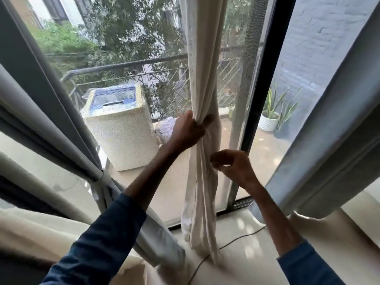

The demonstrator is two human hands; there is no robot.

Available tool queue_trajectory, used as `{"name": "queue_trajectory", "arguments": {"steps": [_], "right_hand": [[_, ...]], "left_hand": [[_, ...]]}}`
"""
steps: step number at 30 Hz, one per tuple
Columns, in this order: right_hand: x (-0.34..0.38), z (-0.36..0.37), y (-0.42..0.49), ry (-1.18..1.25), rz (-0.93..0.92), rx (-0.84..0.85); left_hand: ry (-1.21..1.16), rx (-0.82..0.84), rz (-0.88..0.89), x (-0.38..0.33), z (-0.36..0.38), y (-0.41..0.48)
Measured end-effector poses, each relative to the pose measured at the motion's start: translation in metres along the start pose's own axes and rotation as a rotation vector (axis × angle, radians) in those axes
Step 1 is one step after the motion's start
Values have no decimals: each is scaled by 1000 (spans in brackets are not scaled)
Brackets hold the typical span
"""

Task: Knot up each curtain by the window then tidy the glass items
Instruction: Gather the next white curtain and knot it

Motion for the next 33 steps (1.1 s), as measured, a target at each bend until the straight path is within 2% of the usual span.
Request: {"name": "queue_trajectory", "arguments": {"steps": [3,9,13,16,19,21,23,27,30,33], "right_hand": [[-13,21,-8,-117,25,-15],[-38,29,-5,-223,213,-58],[-36,22,-3,11,242,66],[-29,20,-4,91,210,151],[-25,22,-6,34,173,207],[-28,20,-9,-137,174,161],[-23,12,-11,-319,115,23],[-17,-9,-10,-359,-77,-150],[-17,-24,-5,-362,-130,-109],[-24,-41,5,-388,-46,-32]], "left_hand": [[17,-7,8,-2,2,1],[94,-28,-14,10,8,5],[104,72,-78,42,30,1],[94,126,-105,59,49,-6],[160,162,-105,49,57,-13],[191,166,-64,46,62,-14],[149,174,-16,52,70,-12],[102,187,18,64,72,-5],[44,204,49,67,68,-5],[29,295,18,63,59,-13]]}}
Point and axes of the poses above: each hand's wrist, its own y-axis towards the middle knuckle, its own z-axis out of the palm, x = y × z, the point moved 4 cm from there along y, towards the middle knuckle, and after that the axes turned 4 degrees about x, right-handed, at the moved point
